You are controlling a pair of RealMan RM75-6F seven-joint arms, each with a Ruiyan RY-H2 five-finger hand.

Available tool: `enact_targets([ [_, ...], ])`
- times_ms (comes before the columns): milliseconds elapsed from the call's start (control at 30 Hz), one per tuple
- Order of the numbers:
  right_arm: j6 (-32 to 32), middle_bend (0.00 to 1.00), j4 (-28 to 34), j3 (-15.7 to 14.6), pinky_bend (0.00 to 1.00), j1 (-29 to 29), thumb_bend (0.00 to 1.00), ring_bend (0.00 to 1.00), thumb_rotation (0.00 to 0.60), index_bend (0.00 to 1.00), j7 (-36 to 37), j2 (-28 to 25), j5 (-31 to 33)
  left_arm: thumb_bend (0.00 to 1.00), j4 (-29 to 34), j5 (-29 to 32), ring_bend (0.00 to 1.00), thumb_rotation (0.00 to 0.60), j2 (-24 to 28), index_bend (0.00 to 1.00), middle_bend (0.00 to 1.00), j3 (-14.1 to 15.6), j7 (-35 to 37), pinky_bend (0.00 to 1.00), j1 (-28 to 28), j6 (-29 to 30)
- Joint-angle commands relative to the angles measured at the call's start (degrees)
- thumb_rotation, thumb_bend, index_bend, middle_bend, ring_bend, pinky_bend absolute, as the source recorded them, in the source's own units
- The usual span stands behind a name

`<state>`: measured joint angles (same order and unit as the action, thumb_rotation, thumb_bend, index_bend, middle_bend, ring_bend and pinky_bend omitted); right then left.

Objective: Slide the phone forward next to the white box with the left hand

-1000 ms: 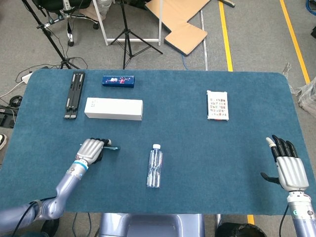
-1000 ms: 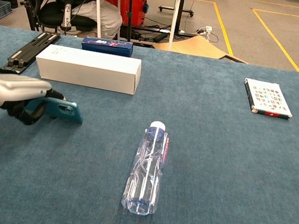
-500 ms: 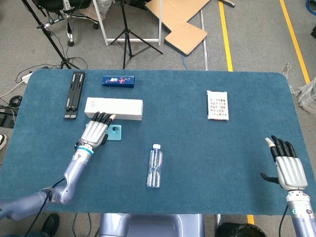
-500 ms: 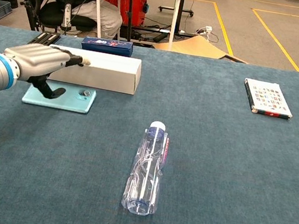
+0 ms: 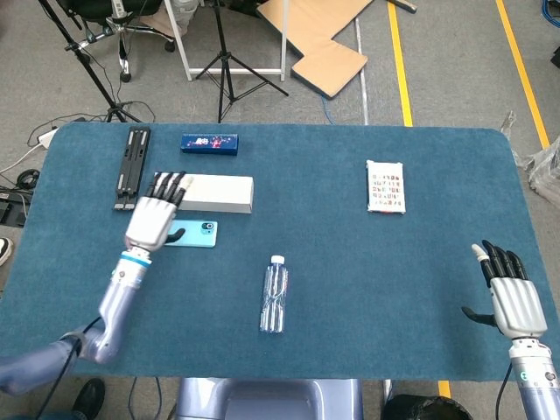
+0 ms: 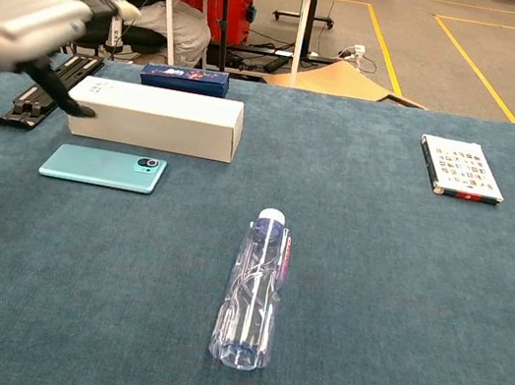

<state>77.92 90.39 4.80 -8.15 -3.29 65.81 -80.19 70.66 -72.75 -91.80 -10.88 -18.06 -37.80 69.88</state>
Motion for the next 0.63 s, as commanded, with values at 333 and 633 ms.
enact_targets([
  [333,0.9,0.00,0.3,-0.1,0.00,0.1,0.00,0.00,0.600,0.00,0.2,-0.1,-1.0,0.00,20.1,-1.4,0.00,0.600,19.1,0.00,0.00,8.8,0.9,0.00,19.5,14.8],
  [633,3.3,0.00,0.2,0.4,0.00,0.6,0.00,0.00,0.600,0.00,0.1,0.2,-2.2,0.00,21.2,-4.3,0.00,0.600,23.5,0.00,0.00,11.9,6.4,0.00,24.3,16.5],
])
